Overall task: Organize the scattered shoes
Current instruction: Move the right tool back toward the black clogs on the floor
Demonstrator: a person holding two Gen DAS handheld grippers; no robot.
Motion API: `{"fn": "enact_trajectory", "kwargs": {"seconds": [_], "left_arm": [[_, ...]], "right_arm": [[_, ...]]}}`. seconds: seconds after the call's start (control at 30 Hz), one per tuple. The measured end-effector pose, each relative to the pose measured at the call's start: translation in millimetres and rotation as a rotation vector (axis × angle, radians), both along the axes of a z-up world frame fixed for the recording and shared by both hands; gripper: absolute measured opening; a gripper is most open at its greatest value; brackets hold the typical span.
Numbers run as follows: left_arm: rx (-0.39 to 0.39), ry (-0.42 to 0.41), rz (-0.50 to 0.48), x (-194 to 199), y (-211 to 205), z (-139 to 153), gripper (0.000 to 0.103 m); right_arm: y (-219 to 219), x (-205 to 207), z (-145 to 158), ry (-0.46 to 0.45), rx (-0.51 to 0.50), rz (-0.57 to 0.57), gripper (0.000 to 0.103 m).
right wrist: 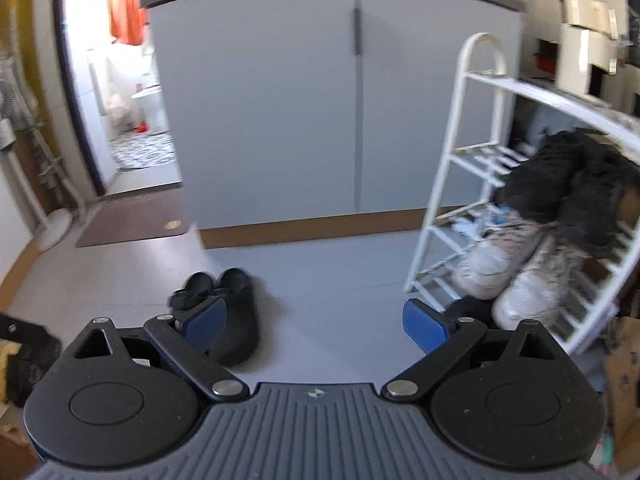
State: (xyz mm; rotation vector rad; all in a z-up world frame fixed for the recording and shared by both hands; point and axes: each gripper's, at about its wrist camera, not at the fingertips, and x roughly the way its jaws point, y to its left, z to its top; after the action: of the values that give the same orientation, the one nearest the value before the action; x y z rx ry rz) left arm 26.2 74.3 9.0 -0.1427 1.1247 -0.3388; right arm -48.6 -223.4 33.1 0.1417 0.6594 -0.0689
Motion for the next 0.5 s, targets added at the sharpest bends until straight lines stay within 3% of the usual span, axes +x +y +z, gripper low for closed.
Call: {"fn": "enact_trajectory", "kwargs": {"seconds": [0.2, 0.5], "left_arm": [[0.072, 0.004, 0.003, -1, -3, -11, 0.096], [0.055, 0.008, 0.013, 1, -11, -13, 0.096]], "right_arm": [[15, 4, -28, 0.03, 0.036, 0.057, 0.098], [53, 29, -33, 0.18, 0.0, 0.219, 0.097]]}}
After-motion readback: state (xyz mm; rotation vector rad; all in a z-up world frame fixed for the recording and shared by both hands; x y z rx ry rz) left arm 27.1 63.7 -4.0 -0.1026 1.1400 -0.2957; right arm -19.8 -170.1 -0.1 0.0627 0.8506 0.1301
